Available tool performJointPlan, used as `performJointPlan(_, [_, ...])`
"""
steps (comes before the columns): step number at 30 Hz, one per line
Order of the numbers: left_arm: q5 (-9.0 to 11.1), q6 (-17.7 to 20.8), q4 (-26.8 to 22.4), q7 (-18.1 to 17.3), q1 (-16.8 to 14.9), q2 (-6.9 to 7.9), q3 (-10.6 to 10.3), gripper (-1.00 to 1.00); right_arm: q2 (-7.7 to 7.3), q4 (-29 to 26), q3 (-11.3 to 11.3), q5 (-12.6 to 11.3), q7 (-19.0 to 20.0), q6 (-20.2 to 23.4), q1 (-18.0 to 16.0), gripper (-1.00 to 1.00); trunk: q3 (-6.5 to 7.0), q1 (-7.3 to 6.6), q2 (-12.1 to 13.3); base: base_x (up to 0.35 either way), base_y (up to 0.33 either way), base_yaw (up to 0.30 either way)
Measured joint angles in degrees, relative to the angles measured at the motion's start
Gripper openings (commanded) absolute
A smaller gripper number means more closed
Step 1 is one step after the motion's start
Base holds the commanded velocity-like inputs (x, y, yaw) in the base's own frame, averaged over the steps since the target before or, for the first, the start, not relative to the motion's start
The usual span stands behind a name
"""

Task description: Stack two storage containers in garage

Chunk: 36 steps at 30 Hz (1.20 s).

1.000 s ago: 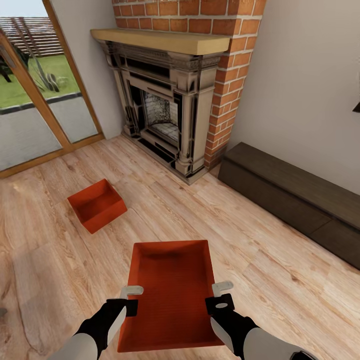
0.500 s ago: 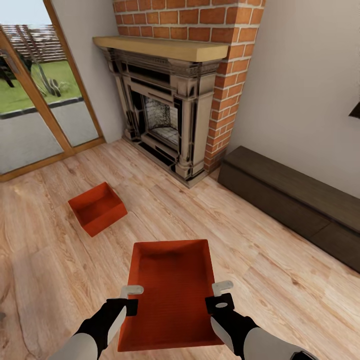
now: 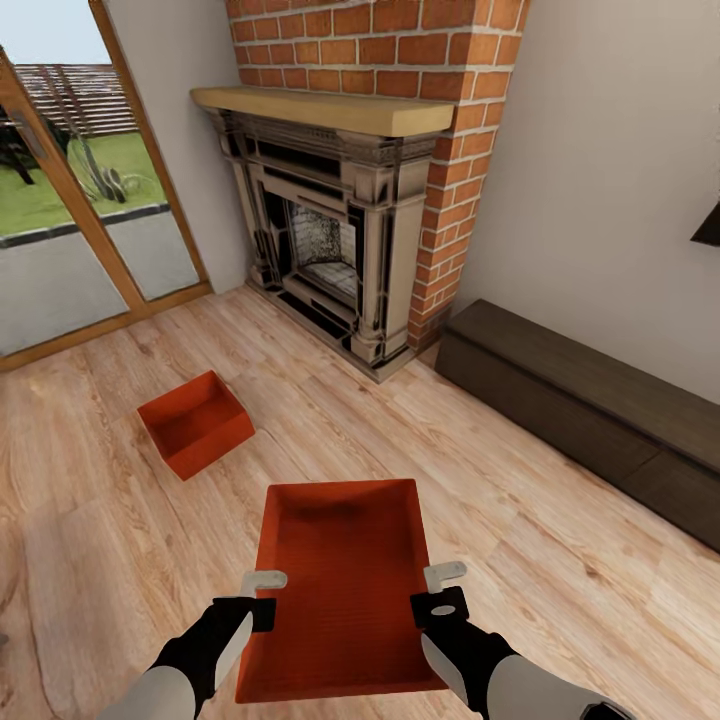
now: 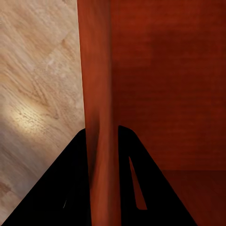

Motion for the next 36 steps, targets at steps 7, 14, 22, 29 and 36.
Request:
performJointPlan(7, [-0.02,0.0,0.0,0.01,0.01,-0.01,0.01,-1.0,0.01,0.03,0.01,-0.01,-0.01,-0.01,0.0,-1.0,0.62,0.0,0.0,0.0,0.0,0.0])
performJointPlan(14, [-0.05,0.01,0.0,0.0,0.02,-0.01,0.04,-1.0,0.03,0.06,0.01,0.0,-0.01,-0.01,0.0,-1.0,1.24,0.0,0.0,0.0,0.0,0.0])
performJointPlan(22, [-0.1,0.01,0.0,0.01,0.0,-0.03,0.06,-1.0,0.0,0.02,-0.03,0.04,0.03,-0.01,0.0,-1.0,1.95,0.0,0.0,0.0,0.0,0.0])
performJointPlan(29, [-0.07,0.01,0.0,0.0,0.02,-0.02,0.06,-1.0,0.02,0.05,0.01,0.0,0.0,-0.01,0.0,-1.0,2.57,0.0,0.0,0.0,0.0,0.0])
performJointPlan(36, [-0.03,0.0,0.0,-0.01,0.01,0.0,0.02,-1.0,0.02,0.03,-0.01,0.01,-0.01,-0.01,0.0,-1.0,3.19,0.0,0.0,0.0,0.0,0.0])
